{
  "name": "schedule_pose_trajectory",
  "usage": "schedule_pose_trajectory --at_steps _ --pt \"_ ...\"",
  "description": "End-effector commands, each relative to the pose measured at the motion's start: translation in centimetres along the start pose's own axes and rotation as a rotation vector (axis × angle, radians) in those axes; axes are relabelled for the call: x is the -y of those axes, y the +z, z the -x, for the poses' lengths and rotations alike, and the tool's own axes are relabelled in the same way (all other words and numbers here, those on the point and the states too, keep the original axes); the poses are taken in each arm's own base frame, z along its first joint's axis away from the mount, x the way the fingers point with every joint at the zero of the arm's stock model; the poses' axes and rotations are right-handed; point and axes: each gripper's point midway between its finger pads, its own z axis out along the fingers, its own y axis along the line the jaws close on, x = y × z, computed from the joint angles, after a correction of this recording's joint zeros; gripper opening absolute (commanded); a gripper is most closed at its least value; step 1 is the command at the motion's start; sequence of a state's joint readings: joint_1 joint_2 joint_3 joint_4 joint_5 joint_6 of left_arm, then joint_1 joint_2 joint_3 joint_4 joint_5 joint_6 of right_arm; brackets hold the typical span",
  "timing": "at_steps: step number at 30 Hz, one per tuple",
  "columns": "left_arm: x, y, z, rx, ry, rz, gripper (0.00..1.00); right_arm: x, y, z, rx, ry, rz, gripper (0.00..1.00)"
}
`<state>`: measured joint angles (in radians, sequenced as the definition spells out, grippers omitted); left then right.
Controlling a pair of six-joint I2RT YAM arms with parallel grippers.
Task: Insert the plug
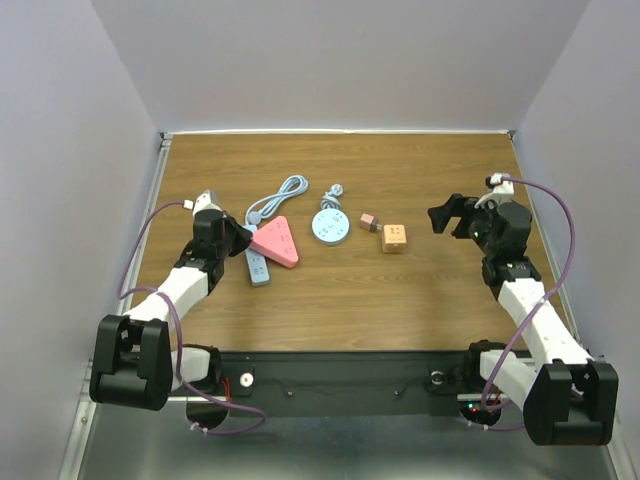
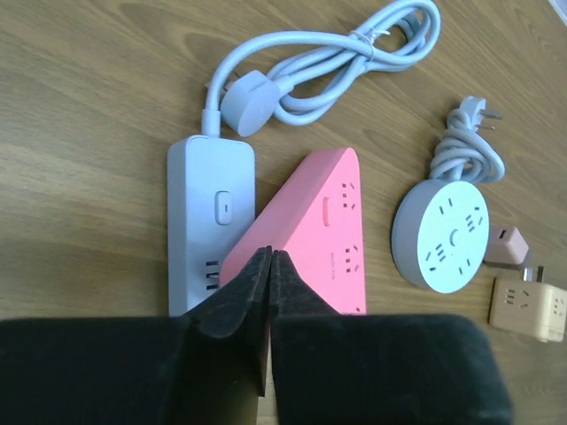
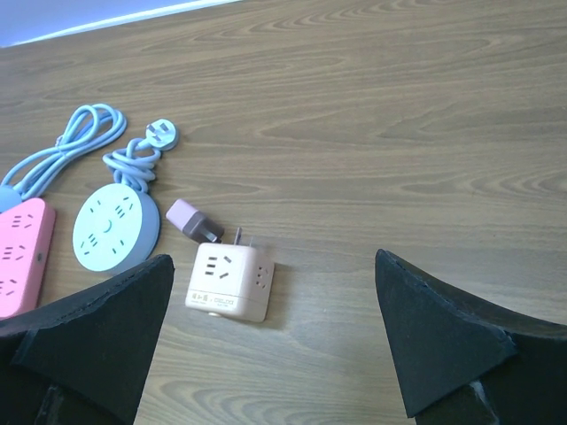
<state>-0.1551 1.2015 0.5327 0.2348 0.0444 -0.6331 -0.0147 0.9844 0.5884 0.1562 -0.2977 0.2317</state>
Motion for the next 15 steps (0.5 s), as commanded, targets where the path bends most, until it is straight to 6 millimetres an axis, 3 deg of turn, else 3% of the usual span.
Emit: schedule_pose_trajectory --at_steps 1,2,5,9,11,12,13,14,15 --pt "0.3 0.1 -1.7 -0.07 0.006 -0.045 0.04 -1.5 0.3 2.0 0.038 -0.035 0.056 1.0" --pt "0.7 0.1 -1.5 -0.066 0.006 -0.065 0.0 -2.5 0.4 2.1 0.032 -0.038 0.087 1.0" --pt "1.2 0.0 -1.8 -0.082 0.007 -0.091 0.0 -4.3 0.8 1.5 0.001 -0.04 0.15 1.0" --pt "0.0 0.2 -1.9 -0.08 0.008 -0.057 0.0 -6.9 1.9 0.1 -0.059 -0.066 0.202 1.0" --pt "-0.5 0.2 -2.1 -0.084 0.003 -0.045 0.0 -9.8 2.6 -1.3 -0.106 -0.078 0.266 1.0" --pt "-0.6 0.2 -2.3 -0.088 0.002 -0.042 0.09 -11.8 2.8 -1.8 -0.122 -0.085 0.312 1.0" --pt "-0.6 0.1 -2.4 -0.09 -0.001 -0.044 0.21 -12.6 3.3 -2.6 -0.148 -0.079 0.328 1.0" --pt "-0.6 0.1 -2.4 -0.09 -0.003 -0.044 0.42 -14.2 3.2 -3.3 -0.166 -0.081 0.368 1.0" --pt "-0.8 0.0 -2.6 -0.092 -0.004 -0.042 0.5 -15.0 3.3 -3.7 -0.174 -0.082 0.384 1.0"
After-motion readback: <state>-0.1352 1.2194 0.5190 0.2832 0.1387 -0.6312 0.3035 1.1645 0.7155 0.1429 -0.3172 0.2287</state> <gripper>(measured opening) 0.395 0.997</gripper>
